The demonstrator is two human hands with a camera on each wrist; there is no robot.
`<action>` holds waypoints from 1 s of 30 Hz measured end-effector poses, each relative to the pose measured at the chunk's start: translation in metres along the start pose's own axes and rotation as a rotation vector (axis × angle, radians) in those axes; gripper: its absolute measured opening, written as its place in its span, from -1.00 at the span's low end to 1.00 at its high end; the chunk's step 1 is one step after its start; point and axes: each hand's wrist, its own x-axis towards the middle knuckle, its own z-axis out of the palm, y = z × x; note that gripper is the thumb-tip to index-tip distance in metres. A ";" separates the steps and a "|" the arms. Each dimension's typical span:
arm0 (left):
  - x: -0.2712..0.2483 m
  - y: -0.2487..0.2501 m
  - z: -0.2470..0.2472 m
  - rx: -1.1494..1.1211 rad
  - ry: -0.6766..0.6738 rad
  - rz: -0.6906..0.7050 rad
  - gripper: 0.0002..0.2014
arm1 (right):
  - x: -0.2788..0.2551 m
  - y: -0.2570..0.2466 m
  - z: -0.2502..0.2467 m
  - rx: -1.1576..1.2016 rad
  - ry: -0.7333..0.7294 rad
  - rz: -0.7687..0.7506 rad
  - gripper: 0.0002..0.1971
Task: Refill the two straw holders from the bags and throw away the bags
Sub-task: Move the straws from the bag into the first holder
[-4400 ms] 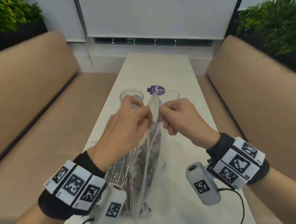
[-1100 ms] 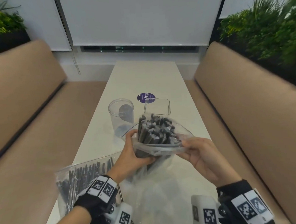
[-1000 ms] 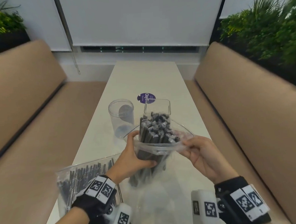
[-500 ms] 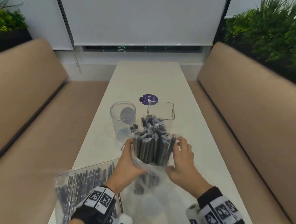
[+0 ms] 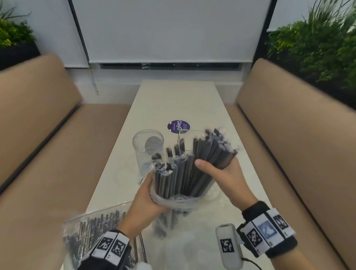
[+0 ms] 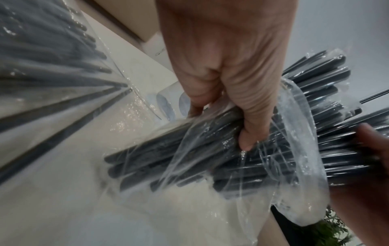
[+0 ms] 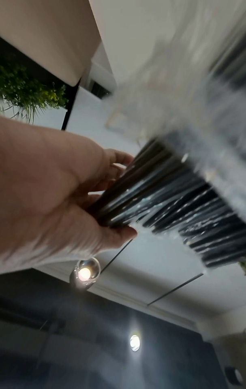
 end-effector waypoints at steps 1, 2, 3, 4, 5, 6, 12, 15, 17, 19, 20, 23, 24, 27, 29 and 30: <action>0.002 0.000 0.000 0.004 0.003 0.004 -0.25 | 0.005 -0.004 0.001 0.000 0.010 -0.017 -0.76; 0.005 -0.002 -0.001 0.008 0.010 0.005 -0.25 | 0.009 -0.008 0.001 0.001 0.020 -0.031 -0.77; 0.008 -0.004 -0.002 0.006 0.022 0.003 -0.24 | 0.013 -0.011 0.001 0.002 0.029 -0.042 -0.79; 0.011 -0.006 -0.003 0.005 0.033 0.000 -0.24 | 0.016 -0.014 0.001 0.007 0.043 -0.046 -0.80; 0.013 -0.008 -0.003 0.002 0.043 -0.002 -0.24 | 0.019 -0.017 0.001 0.016 0.058 -0.045 -0.82; 0.015 -0.010 -0.004 0.001 0.049 -0.001 -0.24 | 0.022 -0.018 0.002 0.029 0.074 -0.042 -0.83; 0.020 -0.015 -0.009 0.012 0.026 -0.016 -0.23 | 0.036 -0.038 0.001 0.164 0.171 -0.087 -0.80; 0.024 -0.014 -0.011 0.035 0.025 -0.008 -0.25 | 0.047 -0.046 -0.002 0.198 0.184 -0.072 -0.82; 0.026 -0.012 -0.011 0.041 0.020 -0.010 -0.29 | 0.053 -0.052 -0.002 0.165 0.165 -0.080 -0.81; 0.026 -0.010 -0.012 0.026 0.002 -0.014 -0.30 | 0.062 -0.065 -0.008 0.152 0.153 -0.101 -0.83; 0.025 -0.009 -0.013 0.021 -0.004 -0.017 -0.29 | 0.068 -0.076 -0.013 0.159 0.141 -0.119 -0.84; 0.021 -0.007 -0.016 -0.016 -0.011 -0.030 -0.25 | 0.086 -0.122 -0.035 0.255 0.139 -0.206 -0.83; 0.018 -0.006 -0.016 -0.025 -0.008 -0.032 -0.25 | 0.092 -0.137 -0.043 0.287 0.154 -0.235 -0.83; 0.013 -0.006 -0.017 -0.031 0.004 -0.049 -0.26 | 0.110 -0.153 -0.048 0.318 0.182 -0.291 -0.85; 0.035 -0.009 -0.023 -0.015 -0.006 -0.046 -0.23 | 0.146 -0.141 -0.048 0.298 0.235 -0.246 -0.85; 0.033 -0.008 -0.022 -0.011 -0.004 -0.052 -0.22 | 0.153 -0.130 -0.044 0.259 0.259 -0.222 -0.84</action>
